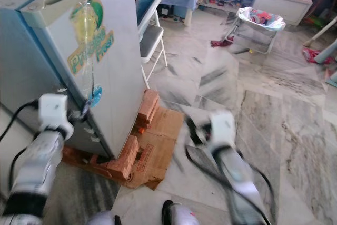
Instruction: Restocking fridge
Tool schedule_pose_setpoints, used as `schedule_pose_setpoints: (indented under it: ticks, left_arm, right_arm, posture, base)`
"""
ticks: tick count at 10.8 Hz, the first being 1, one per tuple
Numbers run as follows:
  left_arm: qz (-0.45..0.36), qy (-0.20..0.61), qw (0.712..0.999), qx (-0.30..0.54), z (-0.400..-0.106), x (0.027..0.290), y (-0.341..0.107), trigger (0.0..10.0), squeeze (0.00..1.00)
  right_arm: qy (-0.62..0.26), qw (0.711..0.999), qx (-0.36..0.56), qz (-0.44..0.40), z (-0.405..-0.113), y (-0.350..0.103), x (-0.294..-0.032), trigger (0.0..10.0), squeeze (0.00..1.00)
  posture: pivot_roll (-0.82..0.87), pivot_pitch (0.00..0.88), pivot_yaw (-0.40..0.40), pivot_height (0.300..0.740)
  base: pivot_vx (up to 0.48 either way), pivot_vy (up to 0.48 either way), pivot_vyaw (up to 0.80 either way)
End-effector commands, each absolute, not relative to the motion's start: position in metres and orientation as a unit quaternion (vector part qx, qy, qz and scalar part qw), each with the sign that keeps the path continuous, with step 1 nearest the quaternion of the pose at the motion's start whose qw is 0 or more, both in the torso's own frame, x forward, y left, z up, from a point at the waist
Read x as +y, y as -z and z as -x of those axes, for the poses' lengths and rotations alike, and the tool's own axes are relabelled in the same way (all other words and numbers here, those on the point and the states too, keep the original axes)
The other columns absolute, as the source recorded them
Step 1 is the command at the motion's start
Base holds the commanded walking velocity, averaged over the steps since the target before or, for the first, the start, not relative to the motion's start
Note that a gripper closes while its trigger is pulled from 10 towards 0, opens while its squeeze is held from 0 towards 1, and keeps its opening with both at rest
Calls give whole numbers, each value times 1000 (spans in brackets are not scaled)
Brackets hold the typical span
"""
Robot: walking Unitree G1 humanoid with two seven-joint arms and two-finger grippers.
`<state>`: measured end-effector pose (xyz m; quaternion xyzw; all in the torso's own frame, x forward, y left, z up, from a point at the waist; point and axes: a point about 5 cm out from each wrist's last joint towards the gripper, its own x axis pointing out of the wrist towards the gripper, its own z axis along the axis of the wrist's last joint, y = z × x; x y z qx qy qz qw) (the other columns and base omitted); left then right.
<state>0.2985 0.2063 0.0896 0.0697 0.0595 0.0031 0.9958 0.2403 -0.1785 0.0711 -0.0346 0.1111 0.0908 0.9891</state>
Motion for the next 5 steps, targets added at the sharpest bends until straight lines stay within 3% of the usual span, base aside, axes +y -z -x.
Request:
schedule_pose_setpoints:
  ticks: [1, 3, 5]
  left_arm:
    - [-68, 17, 995, 73, -300, 200, -82, 10000, 0]
    - [-70, 33, 994, 75, -304, 195, -79, 10000, 0]
    - [-67, 49, 995, 62, -315, 186, -86, 10000, 0]
  right_arm:
    - [-69, 986, 143, 45, -232, -65, -186, 10000, 0]
    - [-58, 983, 170, 42, -222, -55, -193, 10000, 0]
    - [-118, 981, 155, -14, -226, -65, -176, 10000, 0]
  posture:
    - [96, 121, -51, 740]
    - [86, 120, -41, 740]
    - [88, 120, -43, 740]
  base:
    - [0, 0, 0]
    - [0, 0, 0]
    - [0, 0, 0]
